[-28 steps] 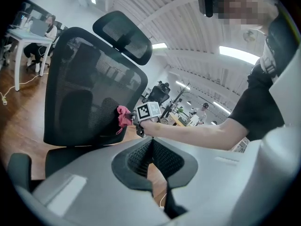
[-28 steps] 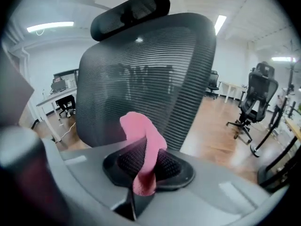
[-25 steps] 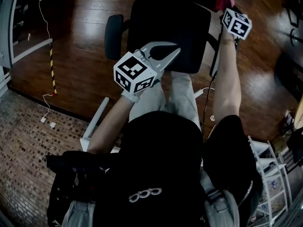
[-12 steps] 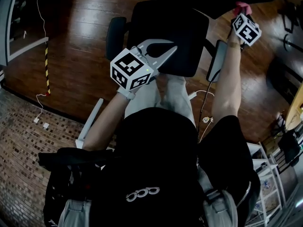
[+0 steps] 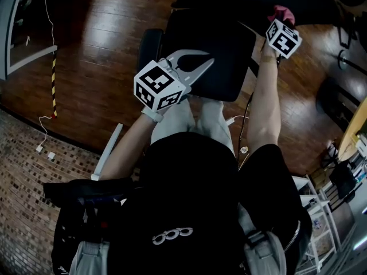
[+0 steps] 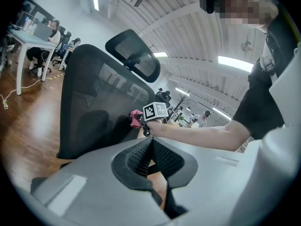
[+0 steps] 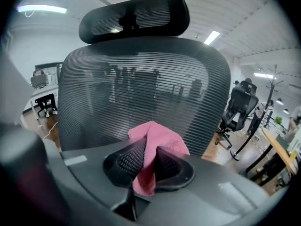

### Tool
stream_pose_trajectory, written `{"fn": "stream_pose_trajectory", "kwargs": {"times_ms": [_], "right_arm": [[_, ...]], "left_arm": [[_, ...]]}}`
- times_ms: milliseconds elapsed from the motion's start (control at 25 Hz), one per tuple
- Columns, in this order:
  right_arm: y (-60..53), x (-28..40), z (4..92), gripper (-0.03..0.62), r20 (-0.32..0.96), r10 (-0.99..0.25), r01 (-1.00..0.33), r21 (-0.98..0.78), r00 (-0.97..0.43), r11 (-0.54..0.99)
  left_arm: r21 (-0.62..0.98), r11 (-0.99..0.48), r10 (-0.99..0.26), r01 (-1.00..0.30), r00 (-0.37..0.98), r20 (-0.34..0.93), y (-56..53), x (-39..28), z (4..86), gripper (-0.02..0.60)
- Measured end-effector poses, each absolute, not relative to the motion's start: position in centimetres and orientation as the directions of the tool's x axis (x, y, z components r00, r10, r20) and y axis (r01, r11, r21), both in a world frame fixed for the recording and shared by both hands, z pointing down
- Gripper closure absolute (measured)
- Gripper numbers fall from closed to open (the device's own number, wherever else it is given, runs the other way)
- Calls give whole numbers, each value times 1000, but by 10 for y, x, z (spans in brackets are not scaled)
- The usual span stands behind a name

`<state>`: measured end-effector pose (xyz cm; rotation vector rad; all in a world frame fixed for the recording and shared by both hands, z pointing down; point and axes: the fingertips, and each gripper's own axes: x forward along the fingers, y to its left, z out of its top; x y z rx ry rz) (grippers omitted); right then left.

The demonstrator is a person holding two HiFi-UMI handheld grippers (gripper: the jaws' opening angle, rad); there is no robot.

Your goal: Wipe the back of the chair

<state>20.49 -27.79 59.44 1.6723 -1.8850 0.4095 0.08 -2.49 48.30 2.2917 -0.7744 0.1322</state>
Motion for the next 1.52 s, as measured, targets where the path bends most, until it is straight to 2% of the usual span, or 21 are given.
{"fn": "stream_pose_trajectory", "kwargs": {"times_ms": [200,520,840,1040,1240,1520], "right_arm": [[-275,130,591,556,601,-790,-955,141,-126,260],[-272,0,592,556,598,-729,-875,91,-333,475],[-261,-122,590,556,593,-602,-731,32,-535,681],[-251,-187,571,556,530,-515,-600,15,-673,800],[-262,-195,548,556,474,-549,-618,15,-688,786],[-280,-123,541,556,479,-634,-712,28,-607,702]], "left_arm": [[596,-571,-507,-565,813,286,-26,-17,478,591],[596,-548,-543,-587,792,280,-29,-39,475,591],[588,-512,-593,-626,753,285,-25,-64,471,591],[584,-495,-611,-643,736,292,-24,-74,474,591],[581,-486,-621,-653,726,296,-22,-79,475,591],[575,-522,-590,-630,753,290,-24,-65,467,591]]}}
